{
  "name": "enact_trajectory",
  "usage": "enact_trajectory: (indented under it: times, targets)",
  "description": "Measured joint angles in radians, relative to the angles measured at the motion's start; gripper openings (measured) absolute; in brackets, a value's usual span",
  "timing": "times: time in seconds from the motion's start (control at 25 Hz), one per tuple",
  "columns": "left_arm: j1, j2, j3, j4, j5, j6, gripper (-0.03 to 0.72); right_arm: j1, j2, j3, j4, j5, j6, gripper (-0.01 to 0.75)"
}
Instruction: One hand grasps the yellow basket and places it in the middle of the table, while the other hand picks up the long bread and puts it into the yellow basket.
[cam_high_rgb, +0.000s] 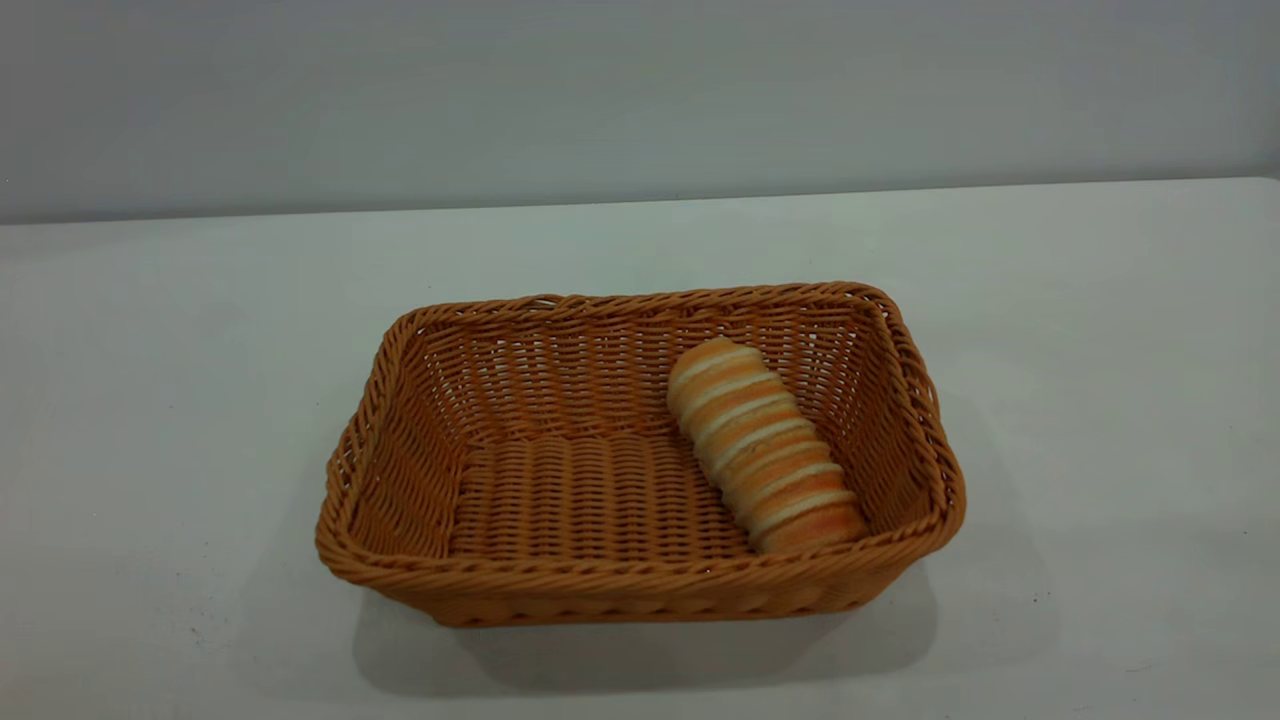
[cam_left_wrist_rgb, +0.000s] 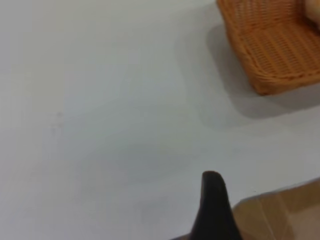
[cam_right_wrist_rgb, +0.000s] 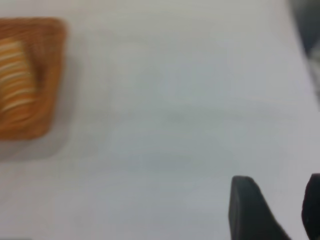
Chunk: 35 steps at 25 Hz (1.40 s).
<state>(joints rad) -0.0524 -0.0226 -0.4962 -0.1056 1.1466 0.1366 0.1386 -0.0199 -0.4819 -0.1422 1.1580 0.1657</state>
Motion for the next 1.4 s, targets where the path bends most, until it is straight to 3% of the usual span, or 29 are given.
enact_trajectory:
  times: [0.12,0.24,1.4]
  targets:
    - [0.054,0.0,0.0,0.0,0.0,0.0,0.584,-0.1,0.0,0.0,0.0,0.0,0.0,0.303]
    - [0.074,0.0,0.0,0.0,0.0,0.0,0.584,-0.149,0.0,0.0,0.001,0.0,0.0,0.303]
    - [0.065,0.0,0.0,0.001,0.0,0.001,0.584,-0.099,0.0,0.0,0.001,0.0,0.0,0.303]
